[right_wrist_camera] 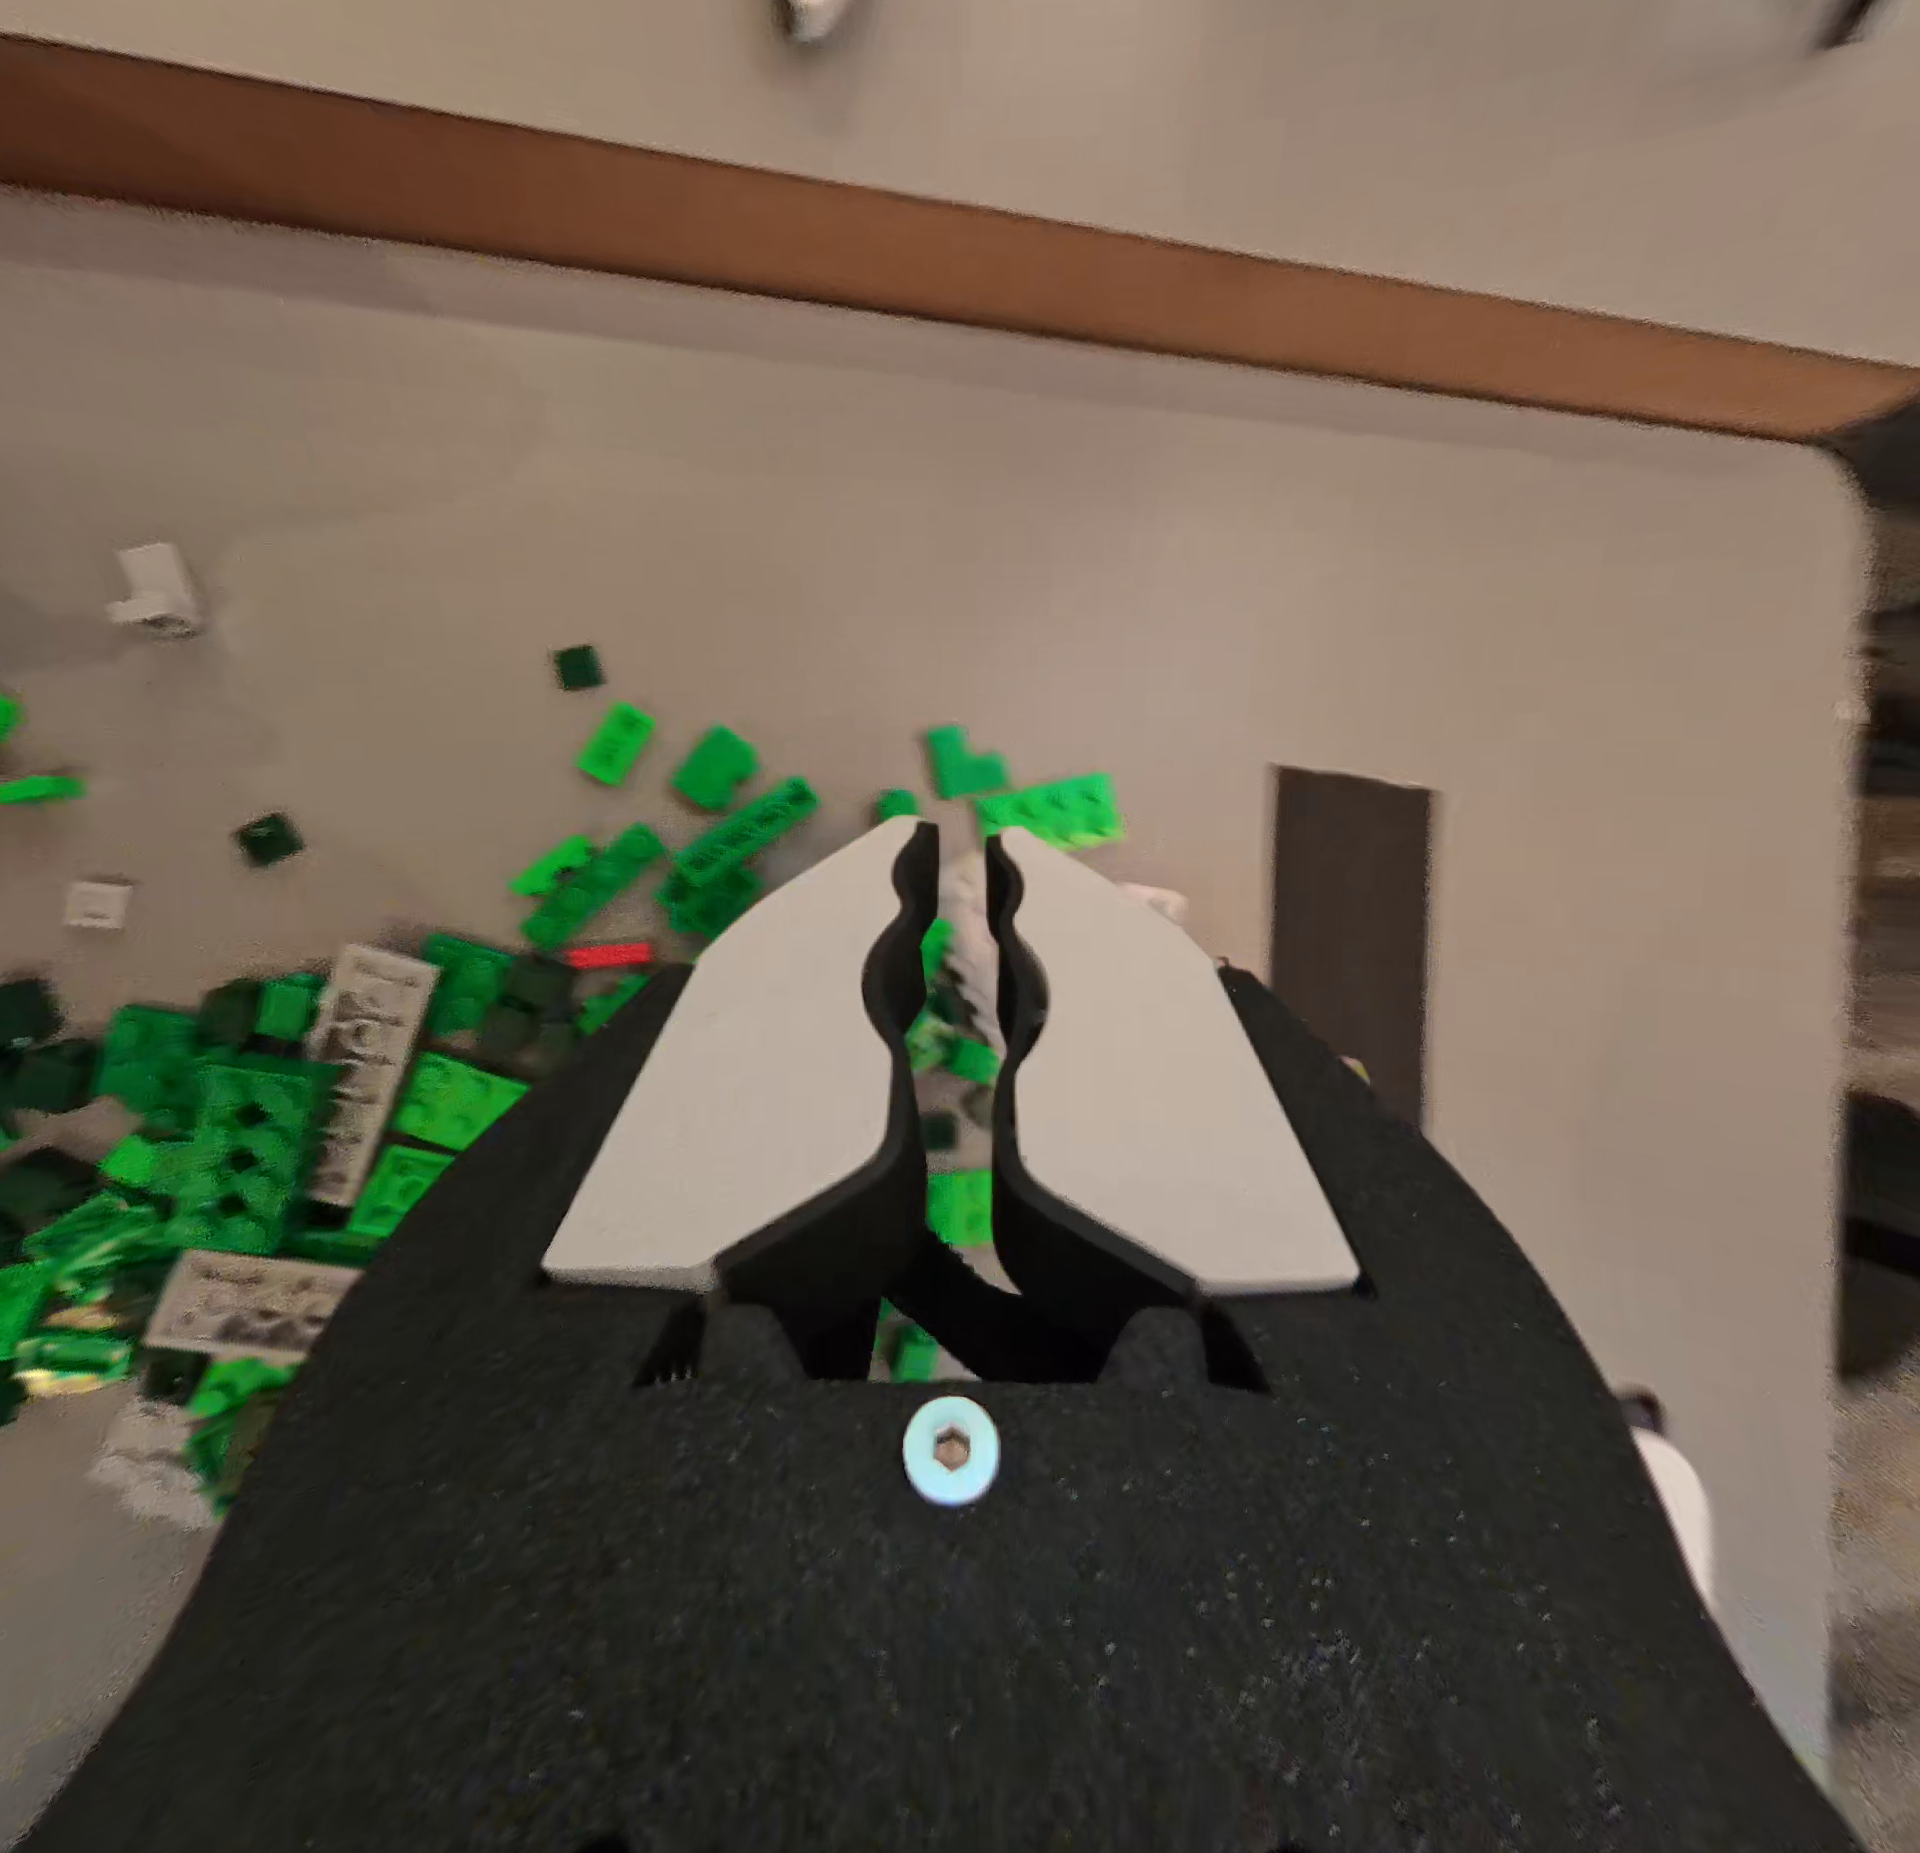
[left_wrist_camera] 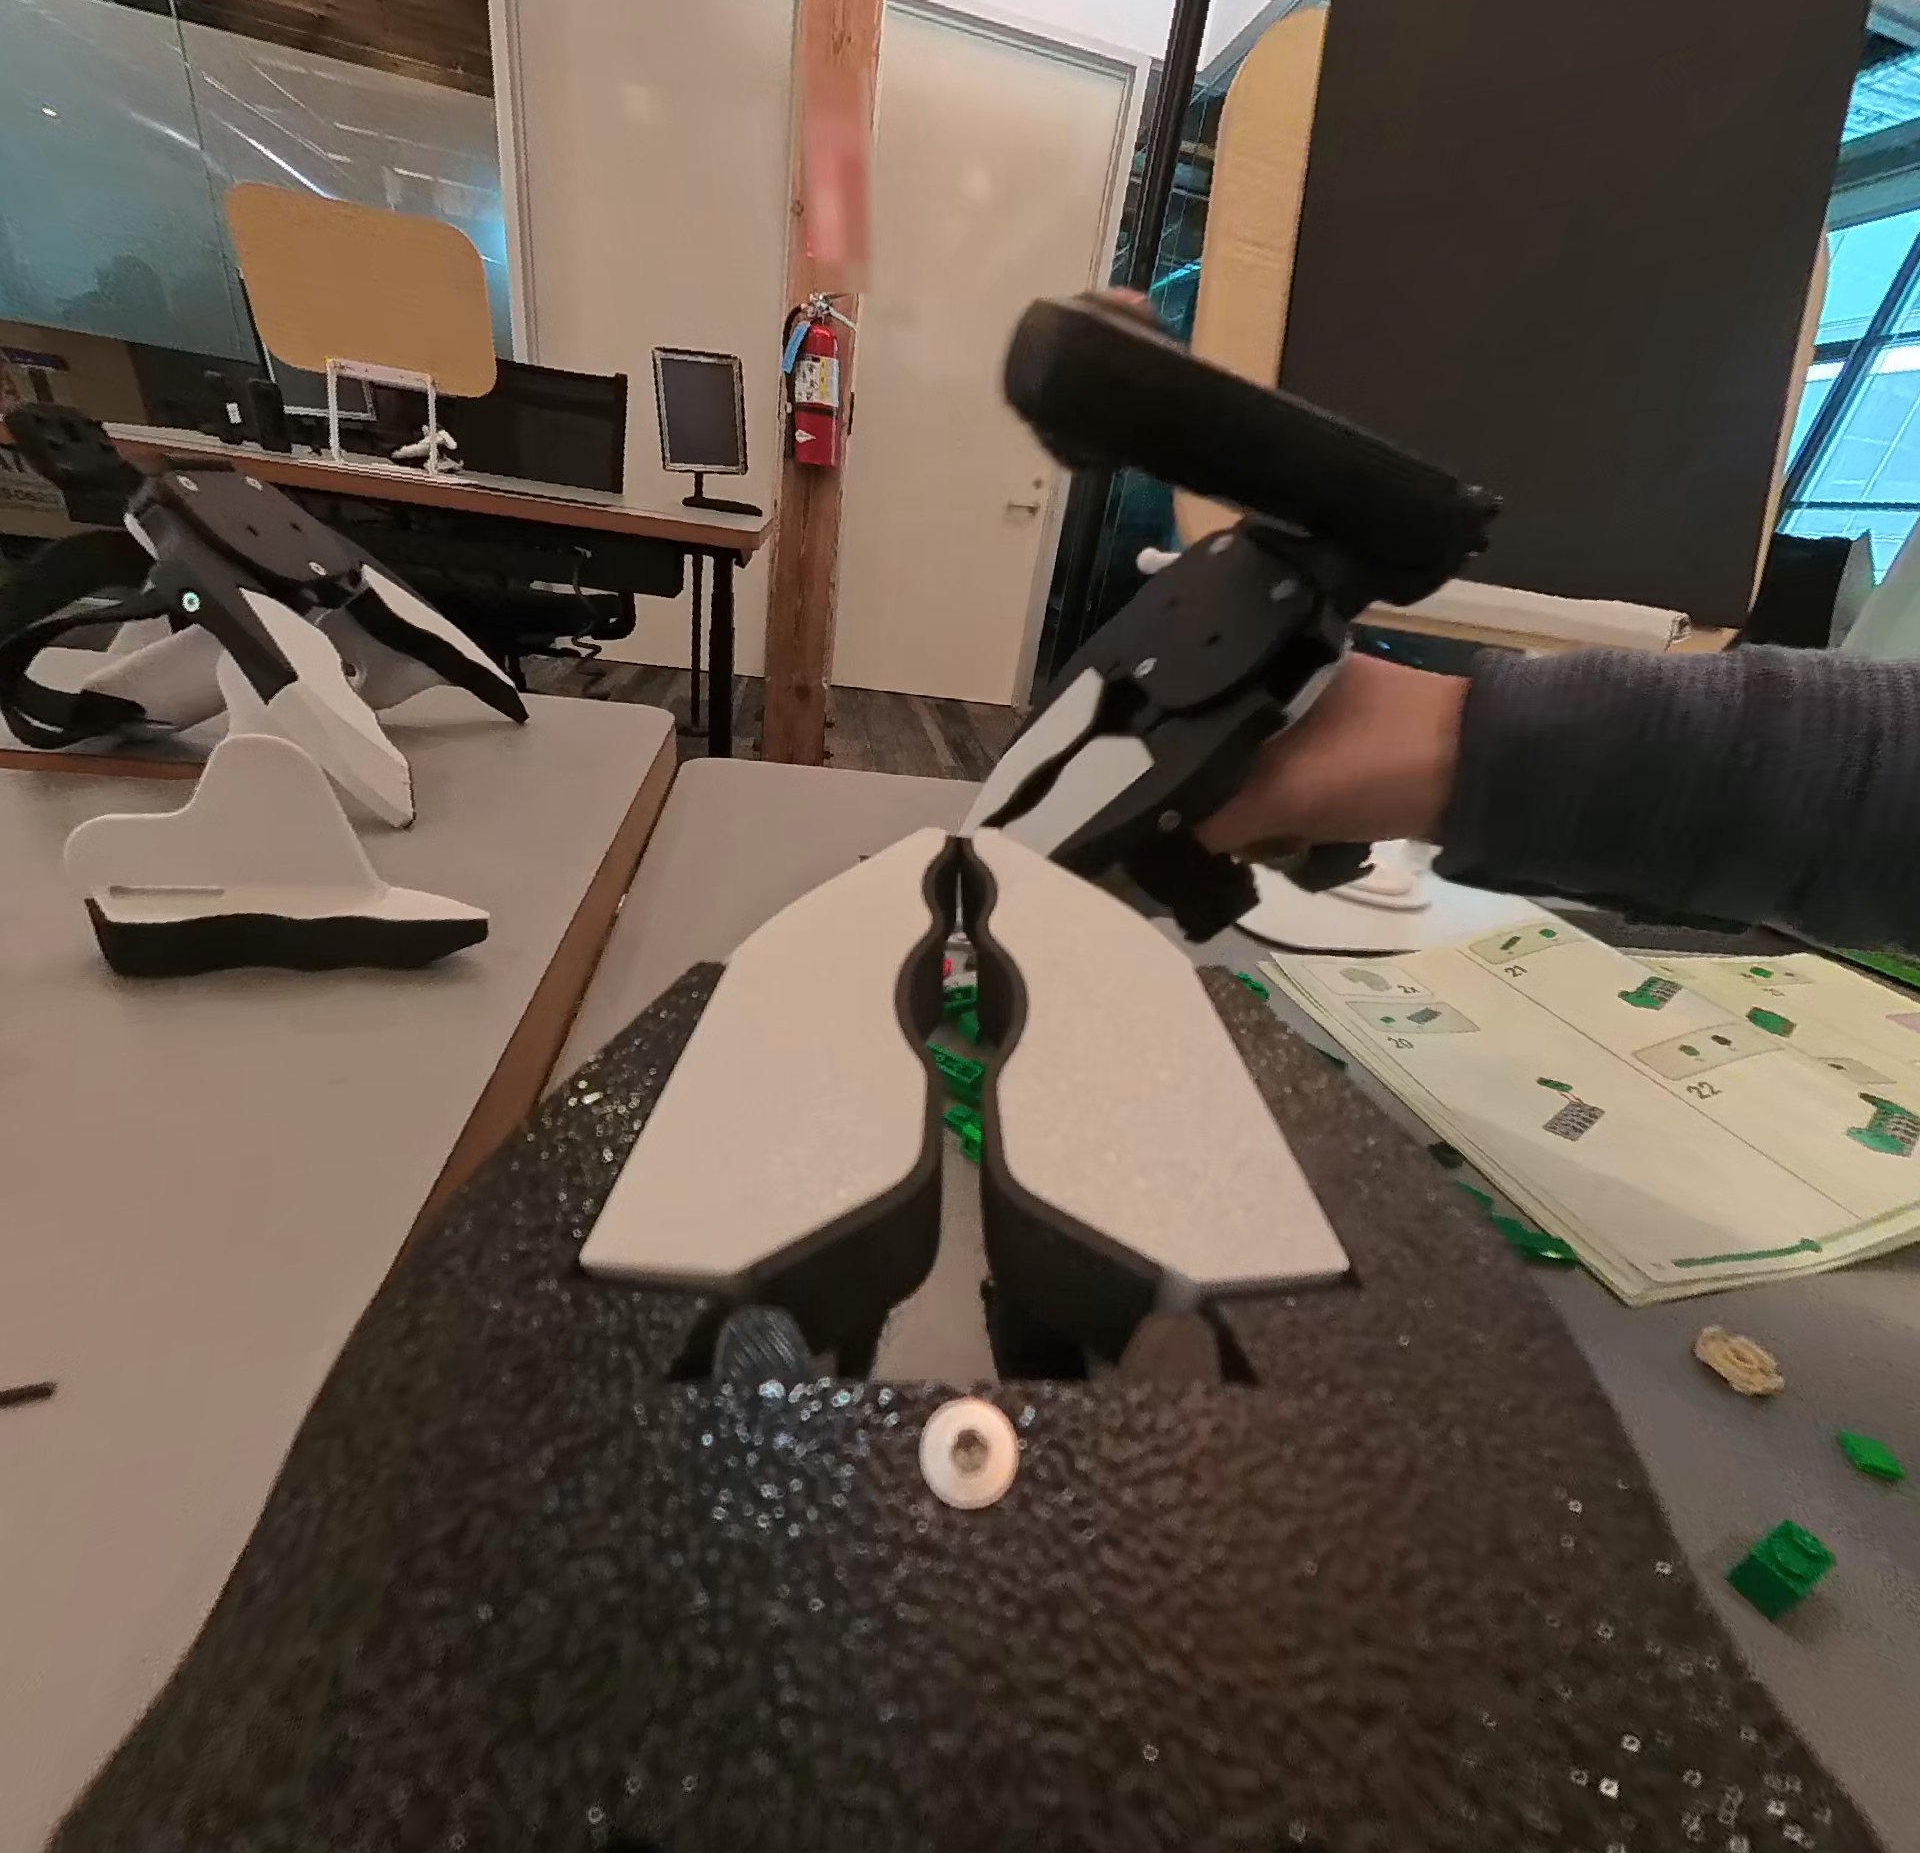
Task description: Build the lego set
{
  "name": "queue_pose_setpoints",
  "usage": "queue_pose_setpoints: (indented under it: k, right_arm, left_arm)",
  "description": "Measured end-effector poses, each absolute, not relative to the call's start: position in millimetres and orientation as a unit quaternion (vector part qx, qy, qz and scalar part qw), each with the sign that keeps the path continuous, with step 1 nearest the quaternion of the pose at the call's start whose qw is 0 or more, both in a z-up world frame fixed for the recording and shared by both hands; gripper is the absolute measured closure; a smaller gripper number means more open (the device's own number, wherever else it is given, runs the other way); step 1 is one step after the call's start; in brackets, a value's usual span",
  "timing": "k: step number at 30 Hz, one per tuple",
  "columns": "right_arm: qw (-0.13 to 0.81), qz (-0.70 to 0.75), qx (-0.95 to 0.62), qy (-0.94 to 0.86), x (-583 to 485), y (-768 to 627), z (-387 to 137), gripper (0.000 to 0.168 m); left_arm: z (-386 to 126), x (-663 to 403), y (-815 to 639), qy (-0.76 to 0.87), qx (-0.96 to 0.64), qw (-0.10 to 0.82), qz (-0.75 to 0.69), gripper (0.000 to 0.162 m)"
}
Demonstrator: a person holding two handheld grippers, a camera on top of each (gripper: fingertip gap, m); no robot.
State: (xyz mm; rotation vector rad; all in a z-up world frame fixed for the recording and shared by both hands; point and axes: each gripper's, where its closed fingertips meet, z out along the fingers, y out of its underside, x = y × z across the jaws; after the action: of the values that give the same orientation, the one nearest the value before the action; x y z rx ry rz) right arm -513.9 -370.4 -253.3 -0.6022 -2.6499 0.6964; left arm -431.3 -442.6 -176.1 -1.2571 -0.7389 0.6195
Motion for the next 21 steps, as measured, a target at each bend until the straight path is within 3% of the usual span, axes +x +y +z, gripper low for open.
queue_pose_setpoints:
  k: [7, 12, 16, 21]
  right_arm:
    - [0.237, 0.325, -0.301, -0.865, -489.1, -314.3, -212.6, 0.161]
    - [0.232, 0.425, -0.409, -0.774, -418.7, -281.6, -193.4, 0.16]
    - [0.217, 0.554, -0.471, -0.651, -341.1, -288.0, -190.5, 0.148]
    - [0.351, 0.534, -0.448, -0.625, -294.0, -310.6, -208.1, 0.14]
  left_arm:
    - [-176.3, -431.7, -442.4, -0.333, -0.565, 0.702, 0.277, 0.162]
    - [-176.8, -431.9, -441.2, -0.332, -0.567, 0.701, 0.278, 0.162]
    - [-177.6, -431.1, -437.0, -0.324, -0.575, 0.696, 0.282, 0.162]
    - [-179.0, -428.8, -430.1, -0.309, -0.59, 0.682, 0.301, 0.162]
